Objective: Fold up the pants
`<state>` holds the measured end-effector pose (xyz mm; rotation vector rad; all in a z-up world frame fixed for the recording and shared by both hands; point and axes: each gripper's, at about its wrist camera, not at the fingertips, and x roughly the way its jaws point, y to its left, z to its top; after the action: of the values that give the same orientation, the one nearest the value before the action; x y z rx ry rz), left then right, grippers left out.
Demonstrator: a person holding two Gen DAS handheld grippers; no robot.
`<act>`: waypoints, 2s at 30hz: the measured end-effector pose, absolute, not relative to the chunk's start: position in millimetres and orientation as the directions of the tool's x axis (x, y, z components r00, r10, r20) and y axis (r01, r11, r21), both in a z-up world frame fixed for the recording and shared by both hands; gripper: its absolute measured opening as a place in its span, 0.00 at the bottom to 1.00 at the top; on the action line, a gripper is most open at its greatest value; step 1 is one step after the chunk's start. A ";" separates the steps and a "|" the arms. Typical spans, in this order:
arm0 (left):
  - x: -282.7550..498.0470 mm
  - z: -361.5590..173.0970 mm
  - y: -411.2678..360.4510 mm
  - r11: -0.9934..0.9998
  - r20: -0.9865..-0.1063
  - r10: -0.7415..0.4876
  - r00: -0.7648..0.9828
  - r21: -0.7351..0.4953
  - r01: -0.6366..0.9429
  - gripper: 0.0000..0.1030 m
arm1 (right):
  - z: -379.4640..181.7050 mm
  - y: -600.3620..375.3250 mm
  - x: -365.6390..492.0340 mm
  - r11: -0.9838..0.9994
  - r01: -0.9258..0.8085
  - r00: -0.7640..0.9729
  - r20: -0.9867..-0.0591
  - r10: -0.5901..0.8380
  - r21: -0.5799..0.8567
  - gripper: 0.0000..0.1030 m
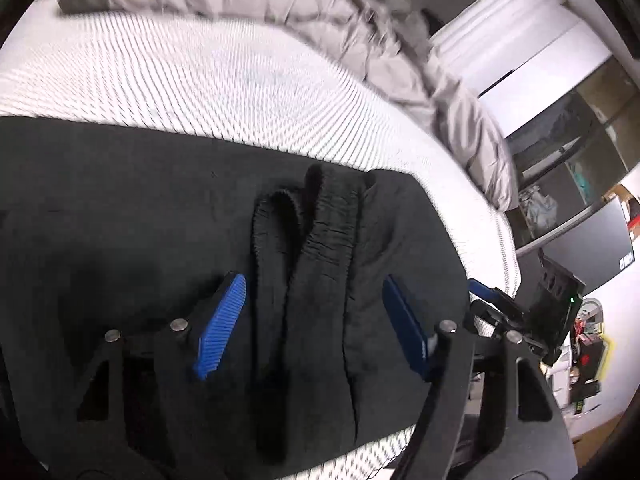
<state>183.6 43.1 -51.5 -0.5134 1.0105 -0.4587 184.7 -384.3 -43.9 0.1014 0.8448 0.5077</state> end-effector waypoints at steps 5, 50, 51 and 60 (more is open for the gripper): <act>214.0 -72.1 24.0 0.815 -0.735 -0.558 0.386 -0.573 0.087 0.68 | -51.1 -370.9 192.2 0.868 -0.403 0.524 -0.705 0.478 0.290 0.71; 141.0 -11.2 -139.8 0.886 -0.701 -0.462 0.543 -0.341 0.313 0.52 | -77.9 -374.0 106.1 0.763 -0.448 0.288 -0.732 0.617 0.467 0.19; 138.3 -11.5 -137.7 0.880 -0.694 -0.473 0.542 -0.349 0.322 0.52 | -71.3 -378.0 103.8 0.762 -0.455 0.308 -0.722 0.620 0.460 0.23; 65.0 -27.4 -216.9 0.806 -0.722 -0.407 0.559 0.004 0.591 0.62 | -59.0 -400.3 142.5 0.782 -0.350 0.431 -0.653 0.623 0.516 0.44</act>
<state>65.0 -216.9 -27.4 0.2587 0.7783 -0.5959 142.5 -400.3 -59.0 0.3246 0.9461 0.6197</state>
